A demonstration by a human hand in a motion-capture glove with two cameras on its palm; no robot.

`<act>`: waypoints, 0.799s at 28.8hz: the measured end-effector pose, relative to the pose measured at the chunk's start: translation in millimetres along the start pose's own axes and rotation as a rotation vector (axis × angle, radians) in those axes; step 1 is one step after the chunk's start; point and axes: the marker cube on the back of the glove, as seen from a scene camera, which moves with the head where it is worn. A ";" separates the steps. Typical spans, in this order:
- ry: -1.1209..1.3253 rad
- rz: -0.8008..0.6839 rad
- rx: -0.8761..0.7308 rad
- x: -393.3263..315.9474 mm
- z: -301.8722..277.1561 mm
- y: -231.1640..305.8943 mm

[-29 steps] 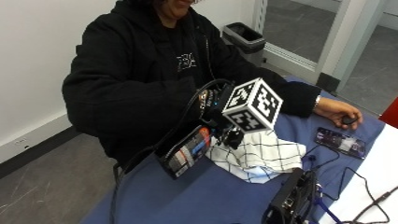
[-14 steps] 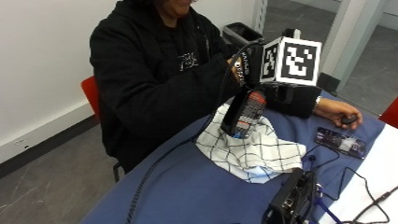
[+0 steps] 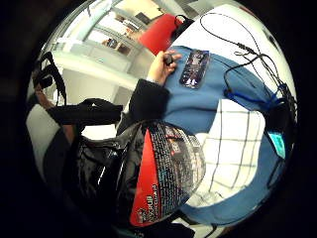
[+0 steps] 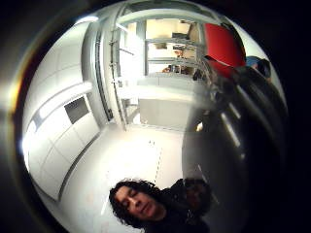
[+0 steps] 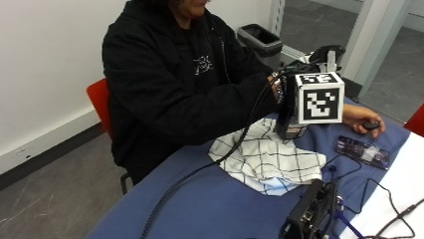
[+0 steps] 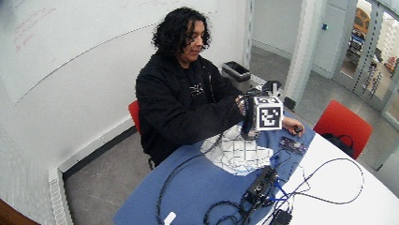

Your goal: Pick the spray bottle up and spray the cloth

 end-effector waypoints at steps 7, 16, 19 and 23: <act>-0.042 -0.053 0.049 29.9 28.8 3.8; -0.075 -0.077 0.123 55.4 43.5 -14.6; -0.070 -0.106 0.167 54.6 36.4 -35.9; -0.072 -0.098 0.134 60.6 45.2 -4.3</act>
